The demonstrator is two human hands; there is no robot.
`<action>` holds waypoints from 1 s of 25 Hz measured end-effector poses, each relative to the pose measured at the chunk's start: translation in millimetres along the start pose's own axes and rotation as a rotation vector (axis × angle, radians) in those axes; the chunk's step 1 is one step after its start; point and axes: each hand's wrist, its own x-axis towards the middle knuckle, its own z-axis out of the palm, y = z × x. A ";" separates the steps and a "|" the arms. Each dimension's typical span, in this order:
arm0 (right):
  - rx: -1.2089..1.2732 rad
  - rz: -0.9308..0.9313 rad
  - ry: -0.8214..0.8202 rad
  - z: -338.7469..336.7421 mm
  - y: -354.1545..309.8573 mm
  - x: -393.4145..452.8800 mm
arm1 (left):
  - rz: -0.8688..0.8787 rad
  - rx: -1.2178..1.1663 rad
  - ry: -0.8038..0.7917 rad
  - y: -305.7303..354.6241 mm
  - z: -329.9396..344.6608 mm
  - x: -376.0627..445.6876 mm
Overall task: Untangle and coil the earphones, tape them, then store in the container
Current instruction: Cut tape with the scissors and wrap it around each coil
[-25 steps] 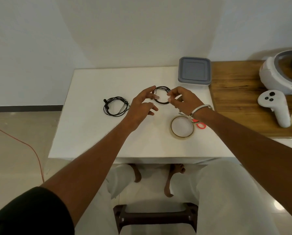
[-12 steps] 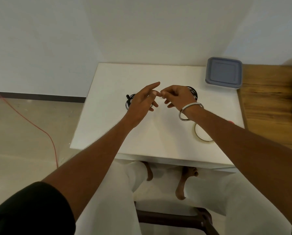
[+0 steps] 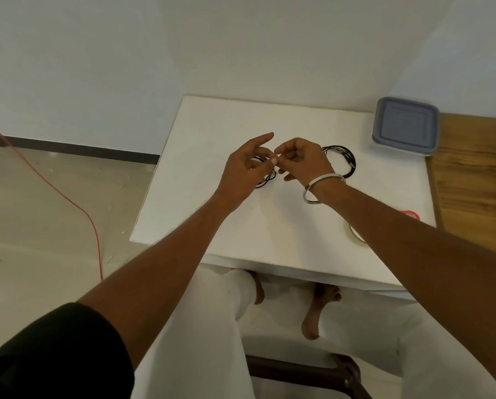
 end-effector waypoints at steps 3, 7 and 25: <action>0.025 0.016 -0.016 7.3 -0.3 1.3 | 0.008 0.030 -0.019 -5.5 -9.4 -0.4; 0.005 0.028 0.009 16.6 1.1 4.2 | 0.012 0.068 -0.031 -8.8 -14.2 -2.1; -0.058 0.068 0.104 3.8 25.5 7.0 | 0.078 1.147 -0.002 -43.2 -22.0 -5.6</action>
